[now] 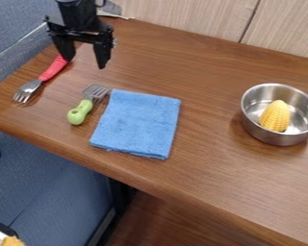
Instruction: Move the blue cloth to the upper left corner of the table
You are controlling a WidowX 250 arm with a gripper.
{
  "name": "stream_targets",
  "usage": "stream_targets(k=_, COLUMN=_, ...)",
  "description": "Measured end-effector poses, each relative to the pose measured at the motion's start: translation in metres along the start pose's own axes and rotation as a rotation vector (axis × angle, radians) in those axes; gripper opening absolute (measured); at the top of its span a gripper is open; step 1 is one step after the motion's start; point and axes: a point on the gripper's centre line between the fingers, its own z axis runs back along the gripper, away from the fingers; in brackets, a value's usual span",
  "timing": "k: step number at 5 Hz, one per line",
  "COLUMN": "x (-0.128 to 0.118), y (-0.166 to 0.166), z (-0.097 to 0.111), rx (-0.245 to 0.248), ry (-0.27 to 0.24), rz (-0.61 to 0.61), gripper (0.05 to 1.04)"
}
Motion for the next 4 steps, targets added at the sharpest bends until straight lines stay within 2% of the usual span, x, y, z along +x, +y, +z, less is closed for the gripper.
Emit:
stream_targets(k=1, x=-0.011, y=-0.028, z=0.001, rx=-0.035, ry=0.014, rz=-0.084, gripper=1.001)
stream_targets(k=2, x=-0.020, y=-0.049, z=0.014, rx=-0.052, ry=-0.008, rz=-0.145, gripper=1.001)
stream_targets(k=3, x=-0.032, y=-0.076, z=0.013, rx=-0.081, ry=0.014, rz=-0.232, gripper=1.000)
stream_targets(k=4, x=-0.047, y=-0.093, z=0.008, rx=-0.090, ry=0.040, rz=-0.289, gripper=1.000)
